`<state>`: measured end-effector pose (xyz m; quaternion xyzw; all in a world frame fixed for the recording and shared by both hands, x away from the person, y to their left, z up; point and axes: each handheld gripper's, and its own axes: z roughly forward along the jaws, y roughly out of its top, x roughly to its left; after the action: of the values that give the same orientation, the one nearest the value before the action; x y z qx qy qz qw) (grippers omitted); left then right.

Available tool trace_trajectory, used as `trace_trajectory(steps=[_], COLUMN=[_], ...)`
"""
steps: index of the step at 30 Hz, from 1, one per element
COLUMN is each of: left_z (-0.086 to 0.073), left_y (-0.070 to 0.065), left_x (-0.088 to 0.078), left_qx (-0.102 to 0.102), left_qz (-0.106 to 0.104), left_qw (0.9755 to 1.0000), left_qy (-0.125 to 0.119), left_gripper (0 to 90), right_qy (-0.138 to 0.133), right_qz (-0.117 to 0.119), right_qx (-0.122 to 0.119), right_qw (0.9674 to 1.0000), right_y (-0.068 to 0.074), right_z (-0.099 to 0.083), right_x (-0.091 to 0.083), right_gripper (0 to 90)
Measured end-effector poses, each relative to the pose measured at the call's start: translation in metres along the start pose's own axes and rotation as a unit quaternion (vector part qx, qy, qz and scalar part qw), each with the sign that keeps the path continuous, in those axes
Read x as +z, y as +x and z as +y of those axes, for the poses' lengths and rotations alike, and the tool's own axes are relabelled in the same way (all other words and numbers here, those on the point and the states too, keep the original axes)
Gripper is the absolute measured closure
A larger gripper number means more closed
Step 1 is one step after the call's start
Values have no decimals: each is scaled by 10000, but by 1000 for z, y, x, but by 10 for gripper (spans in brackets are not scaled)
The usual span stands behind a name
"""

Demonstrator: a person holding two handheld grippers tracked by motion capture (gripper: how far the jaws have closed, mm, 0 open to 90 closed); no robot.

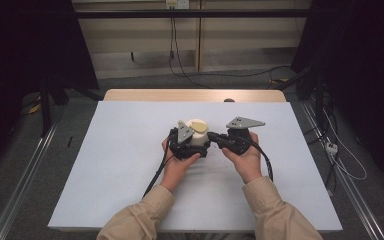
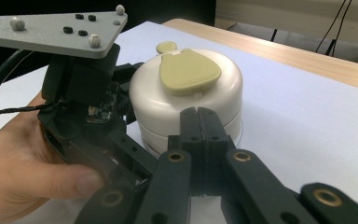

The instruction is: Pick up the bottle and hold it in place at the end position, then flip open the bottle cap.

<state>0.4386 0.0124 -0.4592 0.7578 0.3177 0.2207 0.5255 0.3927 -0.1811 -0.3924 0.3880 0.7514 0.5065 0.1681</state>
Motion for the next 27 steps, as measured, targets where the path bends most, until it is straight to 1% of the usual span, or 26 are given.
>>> trace_trajectory(steps=[5,17,27], left_z=[0,0,0], left_y=[0,0,-1], left_x=[0,0,0], left_qx=[40,37,48], left_qz=[15,20,37], left_qw=[10000,10000,10000], left_qy=[15,22,18], left_gripper=[48,48,48], right_qy=[3,71,78], right_qz=[-1,-14,-24], right_qx=[-19,-77,-142], right_qw=[10000,9999,9999], right_y=[0,-2,0], right_z=[2,8,12], right_x=[0,5,5], right_gripper=[900,900,900])
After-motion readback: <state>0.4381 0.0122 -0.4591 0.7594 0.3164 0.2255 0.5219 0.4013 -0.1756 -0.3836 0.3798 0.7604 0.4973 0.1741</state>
